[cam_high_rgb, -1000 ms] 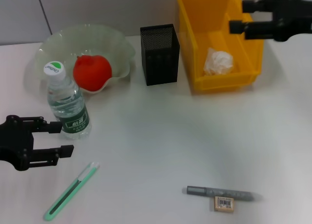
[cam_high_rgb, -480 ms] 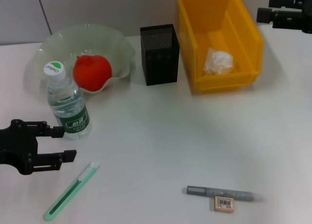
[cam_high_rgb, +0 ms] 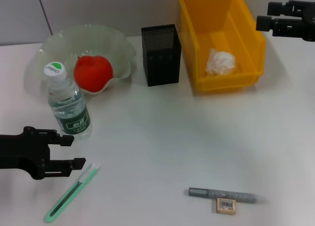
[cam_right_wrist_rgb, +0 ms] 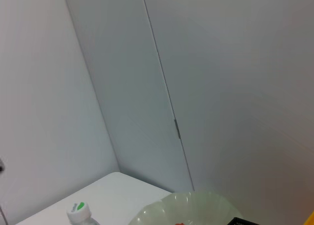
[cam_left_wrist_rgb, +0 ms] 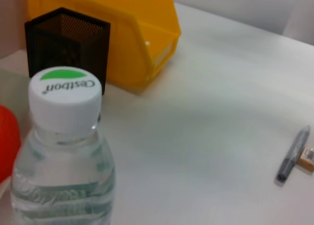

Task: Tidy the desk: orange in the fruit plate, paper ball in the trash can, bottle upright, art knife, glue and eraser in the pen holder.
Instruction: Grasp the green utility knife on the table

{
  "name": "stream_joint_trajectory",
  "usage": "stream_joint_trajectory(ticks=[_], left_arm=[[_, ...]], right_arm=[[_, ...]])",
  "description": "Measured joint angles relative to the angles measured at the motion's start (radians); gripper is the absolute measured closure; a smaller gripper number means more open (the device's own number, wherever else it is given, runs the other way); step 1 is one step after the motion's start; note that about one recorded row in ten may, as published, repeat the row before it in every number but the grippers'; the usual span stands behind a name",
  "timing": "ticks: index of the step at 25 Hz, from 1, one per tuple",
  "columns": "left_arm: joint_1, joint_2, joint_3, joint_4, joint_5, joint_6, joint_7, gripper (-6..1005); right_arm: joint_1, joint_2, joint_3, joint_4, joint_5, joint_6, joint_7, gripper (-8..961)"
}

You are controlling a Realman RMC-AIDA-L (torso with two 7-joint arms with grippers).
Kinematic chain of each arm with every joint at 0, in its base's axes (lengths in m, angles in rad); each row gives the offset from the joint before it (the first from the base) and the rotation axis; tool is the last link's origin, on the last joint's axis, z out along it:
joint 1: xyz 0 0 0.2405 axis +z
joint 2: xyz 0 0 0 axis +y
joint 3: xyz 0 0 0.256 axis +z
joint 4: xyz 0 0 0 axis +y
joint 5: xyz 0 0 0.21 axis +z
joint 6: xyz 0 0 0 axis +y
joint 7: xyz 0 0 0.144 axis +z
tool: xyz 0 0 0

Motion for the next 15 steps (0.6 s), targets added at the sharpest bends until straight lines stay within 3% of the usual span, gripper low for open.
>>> stream_joint_trajectory(ticks=[9,15], left_arm=[[-0.009,-0.001,0.025,-0.014,0.022,-0.031,-0.059,332],[-0.001,-0.001,0.088,-0.012,0.024,-0.046,-0.082,332]], right_arm=[[0.004,0.001,0.000,-0.001,0.000,-0.006,0.003,198],[0.004,0.000,0.000,-0.004,0.000,-0.006,0.003,198]])
